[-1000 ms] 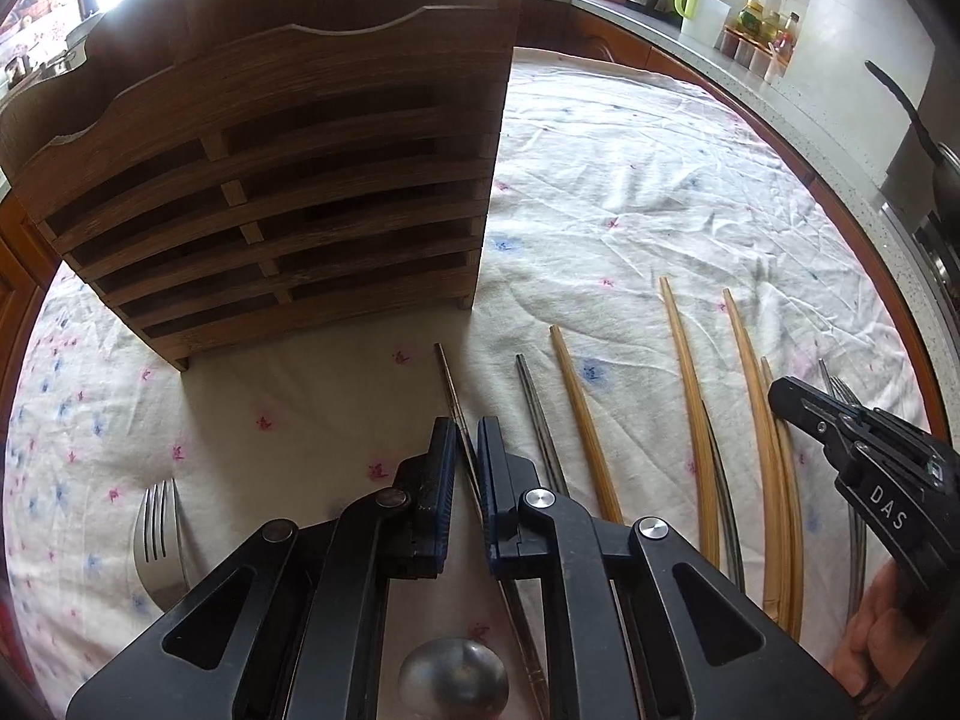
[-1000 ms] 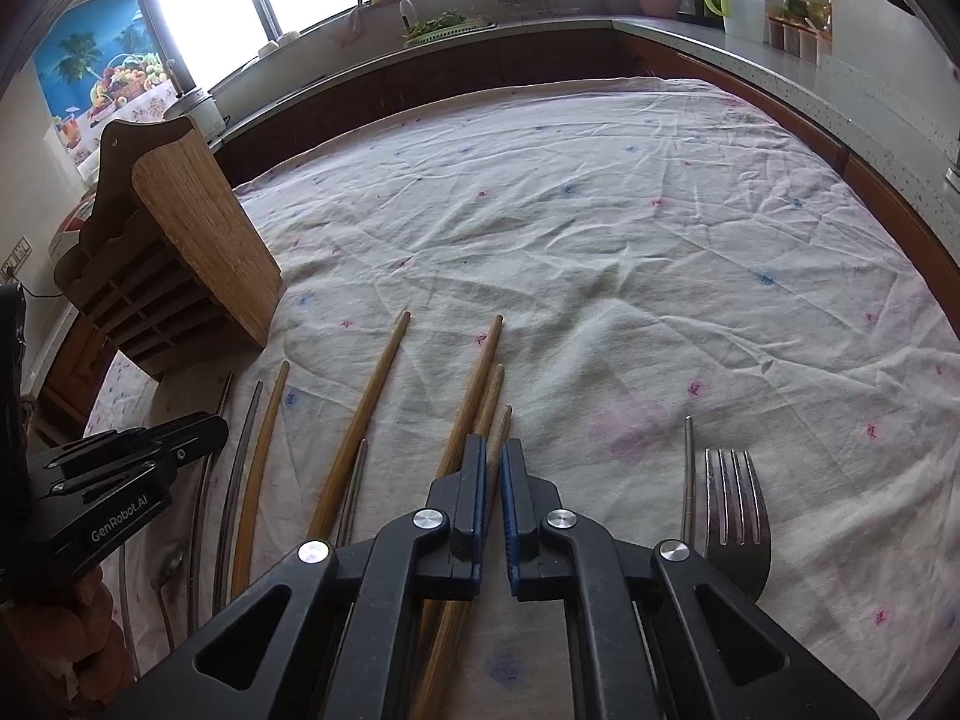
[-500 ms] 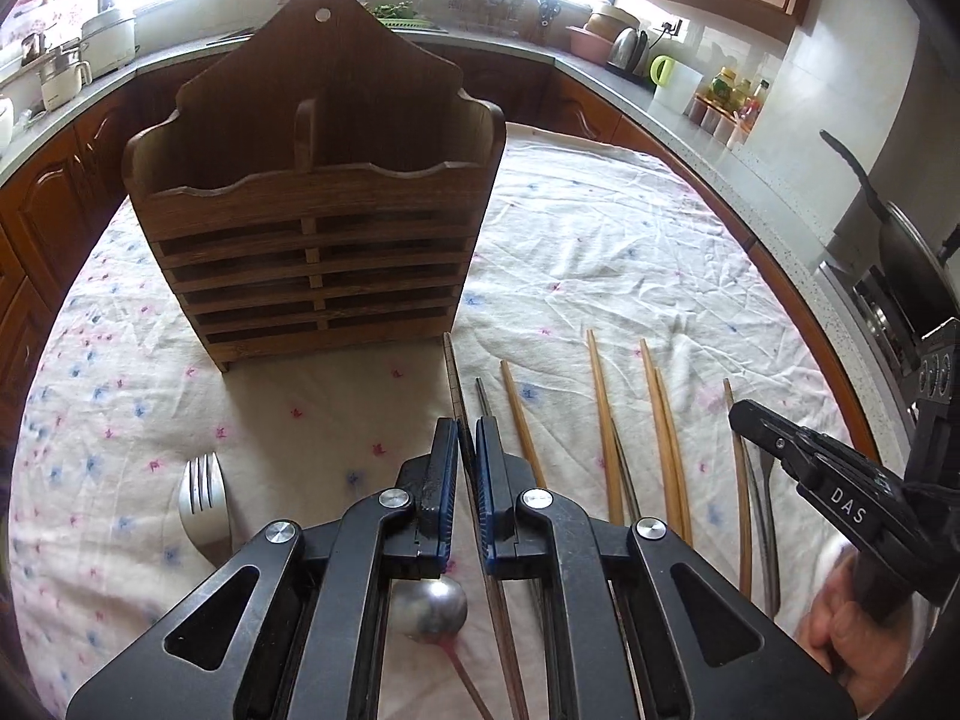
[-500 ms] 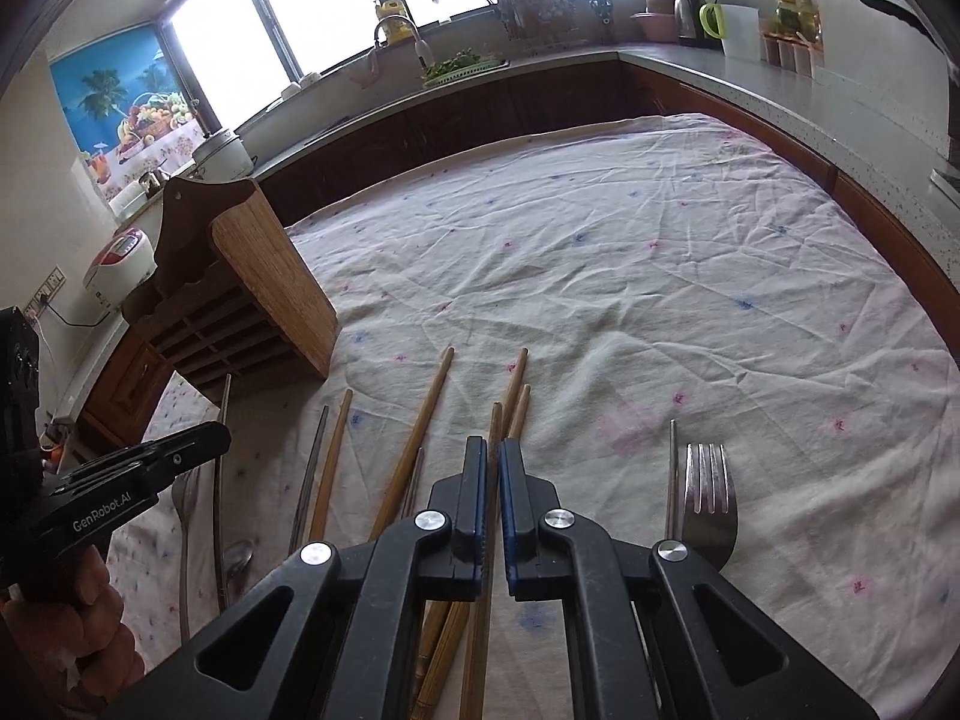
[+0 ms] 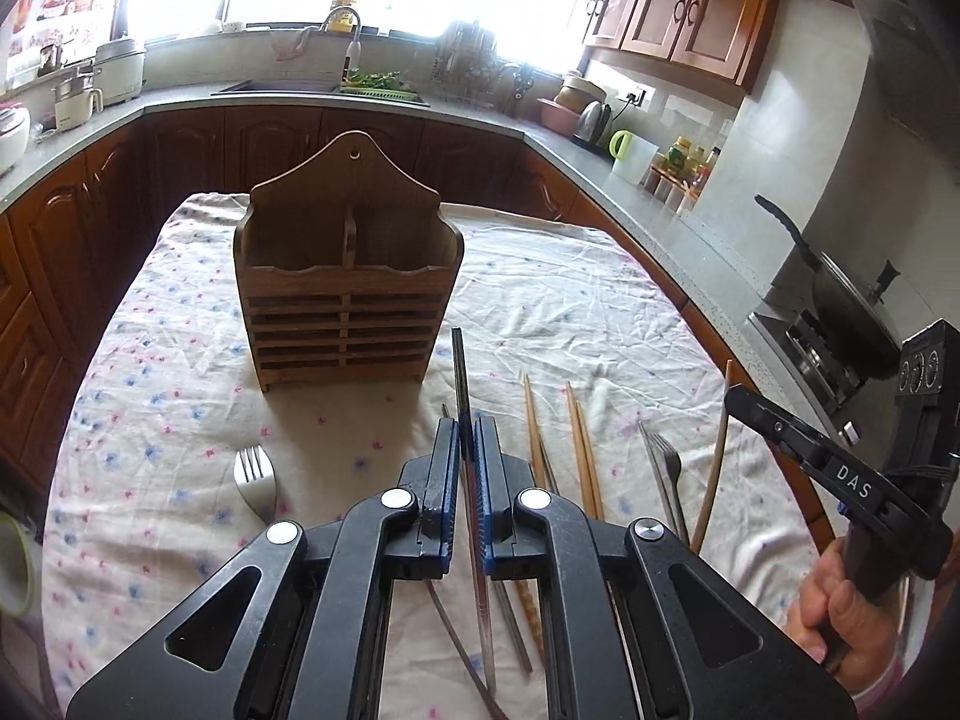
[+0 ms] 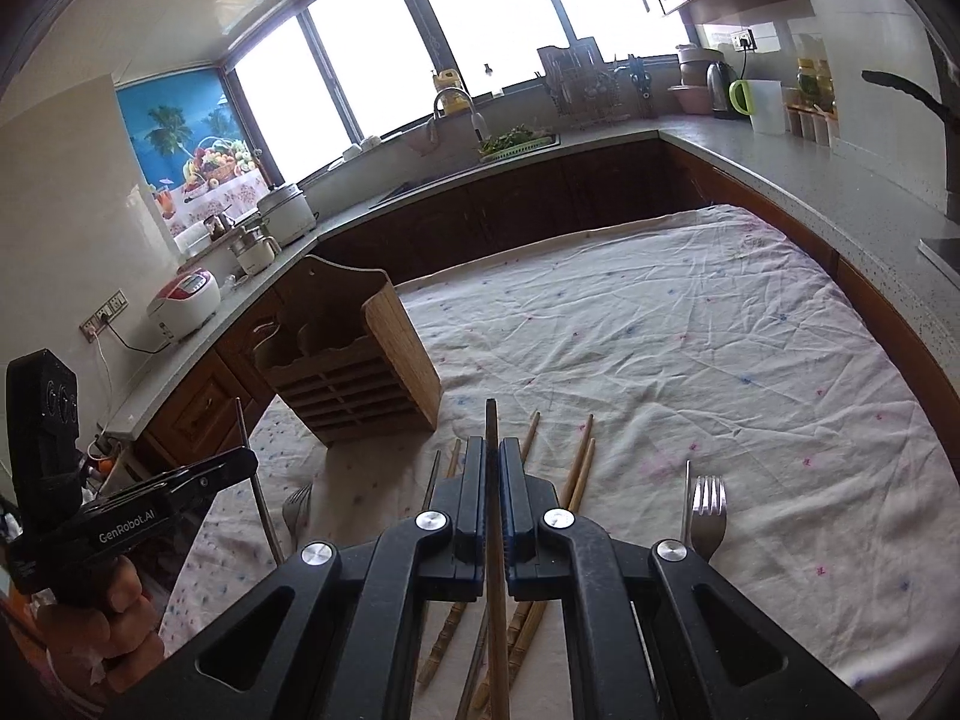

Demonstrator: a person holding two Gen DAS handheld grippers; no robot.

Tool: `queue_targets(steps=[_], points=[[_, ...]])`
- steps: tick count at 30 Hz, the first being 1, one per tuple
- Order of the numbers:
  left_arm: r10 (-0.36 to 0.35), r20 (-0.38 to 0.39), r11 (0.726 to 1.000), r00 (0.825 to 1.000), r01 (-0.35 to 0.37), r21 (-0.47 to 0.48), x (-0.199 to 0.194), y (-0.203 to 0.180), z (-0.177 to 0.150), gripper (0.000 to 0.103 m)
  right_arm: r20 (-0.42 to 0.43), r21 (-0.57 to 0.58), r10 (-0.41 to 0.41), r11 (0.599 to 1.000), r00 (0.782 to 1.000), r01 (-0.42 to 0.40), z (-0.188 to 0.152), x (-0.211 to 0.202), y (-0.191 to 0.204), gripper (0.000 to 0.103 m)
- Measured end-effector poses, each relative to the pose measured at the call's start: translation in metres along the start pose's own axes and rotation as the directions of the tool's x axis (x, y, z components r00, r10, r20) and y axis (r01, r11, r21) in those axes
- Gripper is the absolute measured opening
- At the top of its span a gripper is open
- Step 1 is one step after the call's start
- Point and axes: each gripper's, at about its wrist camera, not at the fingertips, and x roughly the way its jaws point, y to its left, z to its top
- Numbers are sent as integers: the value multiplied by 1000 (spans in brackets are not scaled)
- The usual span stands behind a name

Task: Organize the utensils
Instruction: 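Close the left tool on the metal chopstick while the right tool closes on the wooden chopstick, then lift and carry both held chopsticks over the wooden utensil holder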

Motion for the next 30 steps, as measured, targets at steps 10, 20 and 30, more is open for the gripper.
queue_targets(steps=[10,20,30], points=[[-16,88,1000,996,16,-6,-48,5,0,4,102,-54,53,997,993,-48,15,-42,29,3],[-9,148,1000,989,10,-6,-70,9,7,4,132,-82,78,994,988,-68,25,-48,39,0],[4,157,1000,988,-2,-17,-69,13,8,4,113,-51,36,998,993,-30,16,-42,21,0]])
